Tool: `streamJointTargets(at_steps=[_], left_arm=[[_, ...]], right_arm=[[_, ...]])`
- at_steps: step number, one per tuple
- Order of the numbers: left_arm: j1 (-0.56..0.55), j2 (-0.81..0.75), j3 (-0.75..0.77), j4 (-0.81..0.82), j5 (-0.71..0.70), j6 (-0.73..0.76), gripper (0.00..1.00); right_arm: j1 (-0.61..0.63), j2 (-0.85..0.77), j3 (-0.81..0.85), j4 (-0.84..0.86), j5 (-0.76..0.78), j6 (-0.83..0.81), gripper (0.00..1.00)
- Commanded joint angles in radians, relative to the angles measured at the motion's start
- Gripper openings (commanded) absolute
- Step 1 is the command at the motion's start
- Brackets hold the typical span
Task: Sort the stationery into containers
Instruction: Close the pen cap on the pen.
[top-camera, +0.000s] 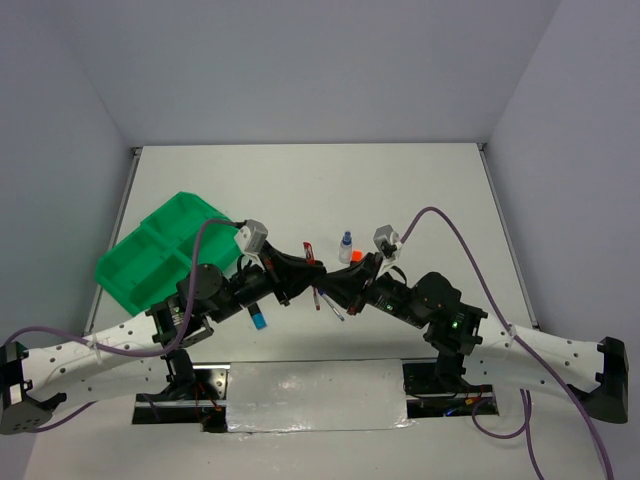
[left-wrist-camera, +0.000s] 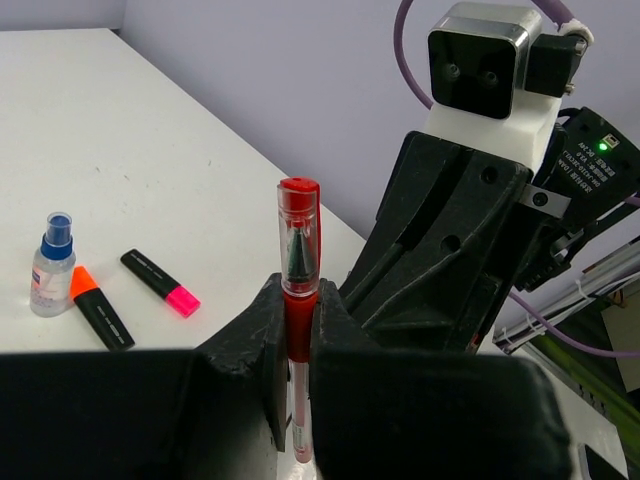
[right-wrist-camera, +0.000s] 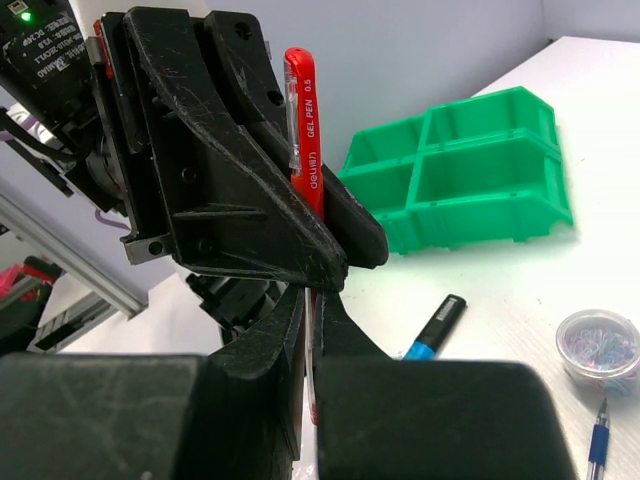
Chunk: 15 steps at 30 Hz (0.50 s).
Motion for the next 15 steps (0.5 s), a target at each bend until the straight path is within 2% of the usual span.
streamJointTargets(at_steps=[1,2,3,5,6,8,12,15], left_arm=[[-0.006,-0.007,0.032,0.009,0.069,0.029,0.0],[-0.006,-0.007,0.033,0.012,0.084,0.034,0.0],[-0.006,-0.01,0.032,0.018,0.089,0.035,0.0],[-0.006,-0.02,0.03,0.024,0.093,0.035,0.0],[-0.007,-0.023,0.033,0.024,0.093,0.035,0.0],[-0.006,-0.03,0.036,0.023,0.093,0.038,0.0],[-0.006,-0.043,0.046,0.017,0.106,0.04,0.0],[-0.006,-0.053,0.044,0.02,0.106,0.037,0.0]], right_arm=[[-0.005,-0.017,0.061,0.063,0.005,-0.009,0.0],[-0.005,-0.017,0.062,0.06,0.004,-0.009,0.0],[-0.005,-0.017,0.065,0.06,-0.008,-0.012,0.06],[-0.005,-0.016,0.064,0.071,-0.031,-0.024,0.27],[-0.005,-0.011,0.064,0.073,-0.053,-0.026,0.44],[-0.005,-0.002,0.07,0.065,-0.08,-0.032,0.55],[-0.005,0.023,0.065,0.057,-0.09,-0.034,0.62],[-0.005,0.033,0.051,0.068,-0.09,-0.026,0.61]])
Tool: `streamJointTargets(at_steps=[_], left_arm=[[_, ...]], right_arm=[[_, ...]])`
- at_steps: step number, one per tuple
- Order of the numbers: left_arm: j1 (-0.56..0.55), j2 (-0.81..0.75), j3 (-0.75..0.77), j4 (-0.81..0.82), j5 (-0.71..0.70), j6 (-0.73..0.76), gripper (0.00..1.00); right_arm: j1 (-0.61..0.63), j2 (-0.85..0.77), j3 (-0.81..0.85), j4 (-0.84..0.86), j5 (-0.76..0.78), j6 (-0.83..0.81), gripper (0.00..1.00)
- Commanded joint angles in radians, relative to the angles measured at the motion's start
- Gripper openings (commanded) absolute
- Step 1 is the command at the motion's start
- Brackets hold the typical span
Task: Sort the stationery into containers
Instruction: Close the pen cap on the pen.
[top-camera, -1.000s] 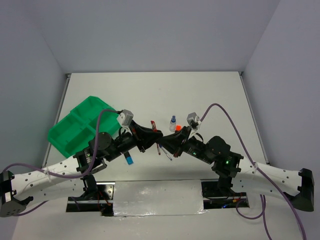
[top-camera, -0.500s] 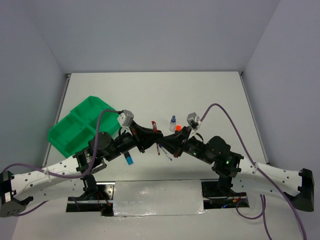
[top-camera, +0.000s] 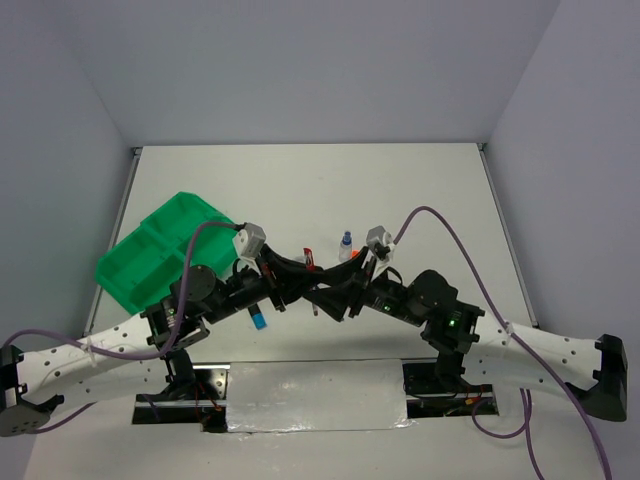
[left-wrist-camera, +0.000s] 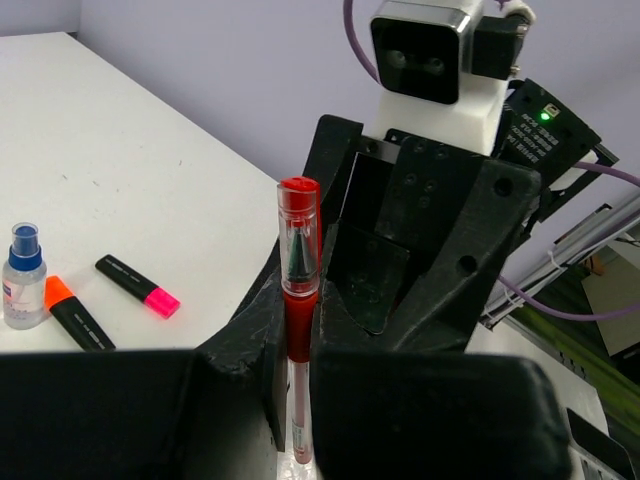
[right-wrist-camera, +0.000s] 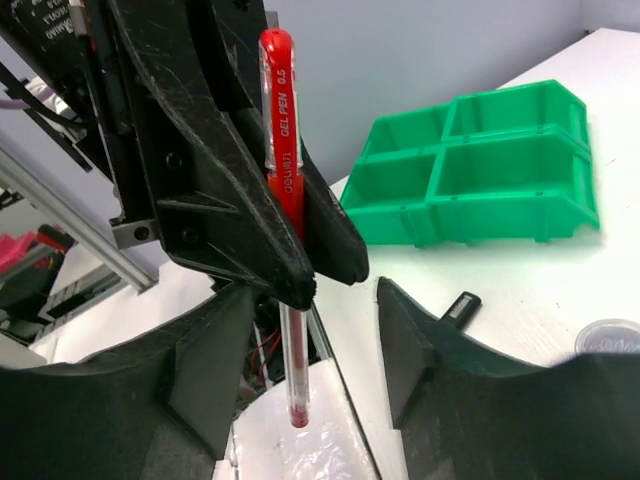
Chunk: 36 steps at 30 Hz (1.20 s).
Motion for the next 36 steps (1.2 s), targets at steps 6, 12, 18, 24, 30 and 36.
streamJointTargets(at_steps=[6,12,18,24,30,36], left_arm=[[-0.005,-0.024,0.04,0.024,0.029,0.016,0.0],[-0.005,-0.021,0.054,-0.001,-0.012,0.019,0.0],[-0.006,-0.024,0.029,0.013,0.014,0.02,0.47],[-0.005,-0.021,0.011,0.015,0.017,0.014,0.4],[-0.006,-0.018,0.011,0.019,0.043,0.02,0.15],[-0.006,0.005,0.026,0.035,0.078,0.031,0.0]], right_arm=[[-0.005,0.032,0.034,0.104,-0.095,-0.004,0.35],[-0.005,0.033,0.017,0.133,-0.107,0.012,0.0],[-0.005,-0.02,0.018,0.1,-0.043,0.004,0.0],[-0.006,-0.058,0.026,0.063,-0.005,-0.015,0.0],[-0.005,-0.044,0.028,0.067,-0.031,-0.007,0.0],[-0.005,-0.015,0.037,0.089,-0.083,-0.007,0.29]])
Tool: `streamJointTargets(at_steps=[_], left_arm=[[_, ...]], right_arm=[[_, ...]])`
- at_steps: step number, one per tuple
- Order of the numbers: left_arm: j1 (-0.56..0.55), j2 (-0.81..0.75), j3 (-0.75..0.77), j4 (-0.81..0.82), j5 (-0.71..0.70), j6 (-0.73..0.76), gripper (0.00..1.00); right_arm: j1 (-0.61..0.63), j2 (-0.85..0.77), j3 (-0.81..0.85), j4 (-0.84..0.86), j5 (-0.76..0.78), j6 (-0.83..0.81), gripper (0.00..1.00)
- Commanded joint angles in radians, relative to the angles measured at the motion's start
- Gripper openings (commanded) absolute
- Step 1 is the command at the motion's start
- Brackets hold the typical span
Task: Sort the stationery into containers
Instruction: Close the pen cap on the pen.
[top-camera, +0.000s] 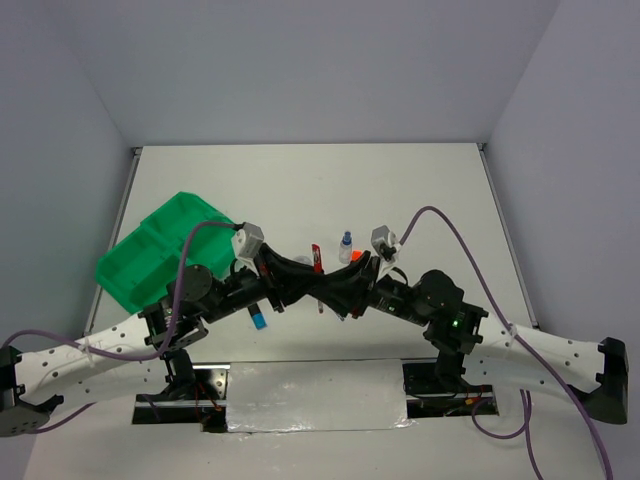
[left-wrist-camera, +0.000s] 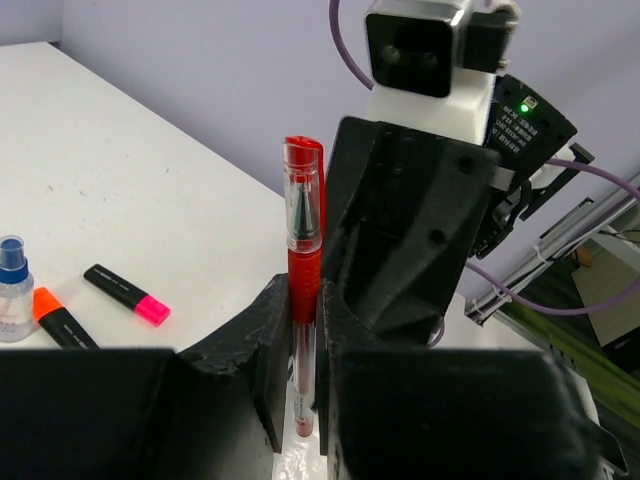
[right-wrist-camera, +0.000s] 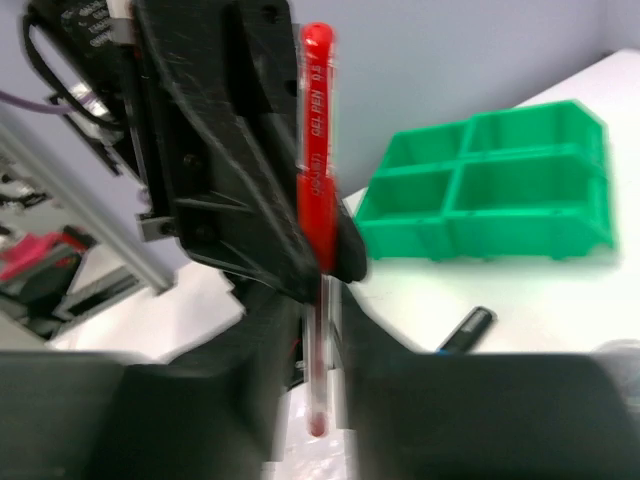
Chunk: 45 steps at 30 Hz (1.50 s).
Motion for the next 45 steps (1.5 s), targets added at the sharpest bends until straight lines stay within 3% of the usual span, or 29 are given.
streamJointTargets(at_steps=[1,2,3,5,8,14,21,25,28,33,36,37,39,40,41,45], left_arm=[[-0.004,0.014,0.014,0.033,0.046,0.025,0.0],[-0.004,0.009,0.013,0.031,0.042,0.025,0.0],[-0.003,0.006,0.01,0.028,0.036,0.027,0.0],[-0.004,-0.011,0.002,0.013,0.006,0.031,0.0],[-0.004,-0.029,0.01,-0.041,-0.001,0.051,0.0],[-0.003,-0.042,0.017,-0.079,0.041,0.083,0.0],[-0.011,-0.019,0.0,-0.053,0.14,0.088,0.0],[-0.017,-0.016,-0.006,-0.041,0.144,0.094,0.0],[-0.017,-0.011,0.003,-0.052,0.143,0.1,0.0],[-0.018,-0.023,0.008,-0.067,0.114,0.106,0.0],[-0.018,-0.026,0.008,-0.073,0.109,0.108,0.0],[-0.017,-0.026,0.007,-0.075,0.108,0.109,0.0],[-0.017,-0.025,0.006,-0.079,0.106,0.106,0.0],[-0.017,-0.026,0.003,-0.078,0.103,0.108,0.0],[-0.017,-0.026,0.002,-0.082,0.094,0.106,0.0],[-0.017,-0.052,-0.004,-0.063,0.071,0.103,0.0]], right_arm=[[-0.002,0.011,0.04,0.073,-0.052,-0.016,0.4],[0.0,0.011,0.04,0.073,-0.061,-0.021,0.53],[-0.002,0.006,0.038,0.071,-0.083,-0.03,0.77],[-0.002,0.002,0.041,0.036,-0.114,-0.052,0.99],[-0.002,-0.029,0.034,-0.039,-0.158,-0.108,1.0],[-0.01,-0.161,0.061,-0.194,0.04,-0.173,1.0],[-0.06,-0.06,0.245,-0.309,0.021,-0.178,0.99],[-0.066,0.017,0.307,-0.337,0.018,-0.125,0.92],[-0.069,0.045,0.327,-0.328,-0.043,-0.099,0.76],[-0.066,0.065,0.315,-0.286,-0.106,-0.061,0.65],[-0.066,0.071,0.308,-0.272,-0.108,-0.055,0.25],[-0.068,0.071,0.305,-0.268,-0.105,-0.053,0.17],[-0.066,0.075,0.305,-0.265,-0.104,-0.055,0.15],[-0.068,0.077,0.305,-0.263,-0.106,-0.055,0.05],[-0.066,0.078,0.301,-0.263,-0.1,-0.052,0.0],[-0.066,0.088,0.275,-0.234,-0.101,-0.036,0.0]])
